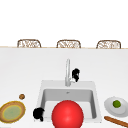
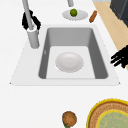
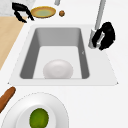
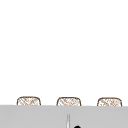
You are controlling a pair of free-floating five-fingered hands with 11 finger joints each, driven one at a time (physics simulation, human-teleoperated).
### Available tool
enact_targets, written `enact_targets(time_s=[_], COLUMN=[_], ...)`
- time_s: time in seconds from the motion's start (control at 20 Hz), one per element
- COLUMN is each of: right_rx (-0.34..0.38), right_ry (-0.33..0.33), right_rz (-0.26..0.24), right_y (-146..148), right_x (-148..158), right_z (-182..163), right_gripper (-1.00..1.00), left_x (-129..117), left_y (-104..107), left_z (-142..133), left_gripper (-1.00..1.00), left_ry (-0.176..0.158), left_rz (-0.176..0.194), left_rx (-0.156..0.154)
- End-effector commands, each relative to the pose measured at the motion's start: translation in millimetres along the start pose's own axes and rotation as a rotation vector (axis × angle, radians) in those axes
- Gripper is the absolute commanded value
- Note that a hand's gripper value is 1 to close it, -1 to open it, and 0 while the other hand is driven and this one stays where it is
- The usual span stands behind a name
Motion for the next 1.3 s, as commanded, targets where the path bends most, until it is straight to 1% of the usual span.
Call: enact_targets(time_s=[0.0, 0.1, 0.2, 0.35, 0.45, 0.65, 0.8, 0.85, 0.9, 1.0, 1.05, 1.1, 1.25], right_rx=[-0.038, -0.035, -0.017, -0.024, -0.032, -0.026, -0.010, -0.012, -0.012, -0.008, -0.012, -0.019, -0.030], right_ry=[-0.053, -0.054, -0.035, -0.028, -0.028, -0.043, -0.050, -0.032, -0.032, -0.049, -0.047, -0.035, -0.038], right_rz=[-0.014, -0.016, 0.006, 0.010, -0.001, -0.020, -0.051, -0.078, -0.092, -0.111, -0.122, -0.124, -0.125], right_y=[15, 17, 19, 24, 23, 22, 23, 21, 22, 17, 18, 20, 23], right_x=[-17, -17, -12, -4, -4, -12, -17, -12, -6, -7, -9, -12, -16], right_z=[10, 7, -1, -10, -13, -18, -20, -21, -21, -19, -20, -19, -20], right_gripper=[1.00, 1.00, 1.00, 1.00, 1.00, 1.00, 1.00, 1.00, 1.00, 1.00, 1.00, 1.00, 1.00], left_x=[0, 0, 0, 0, 0, 0, 0, 0, 0, 0, 0, 0, 0], left_y=[0, 0, 0, 0, 0, 0, 0, 0, 0, 0, 0, 0, 0], left_z=[0, 0, 0, 0, 0, 0, 0, 0, 0, 0, 0, 0, 0], left_gripper=[0.00, 0.00, 0.00, 0.00, 0.00, 0.00, 0.00, 0.00, 0.00, 0.00, 0.00, 0.00, 0.00], left_ry=[0.000, 0.000, 0.000, 0.000, 0.000, 0.000, 0.000, 0.000, 0.000, 0.000, 0.000, 0.000, 0.000], left_rz=[0.000, 0.000, 0.000, 0.000, 0.000, 0.000, 0.000, 0.000, 0.000, 0.000, 0.000, 0.000, 0.000], left_rx=[0.000, 0.000, 0.000, 0.000, 0.000, 0.000, 0.000, 0.000, 0.000, 0.000, 0.000, 0.000, 0.000])
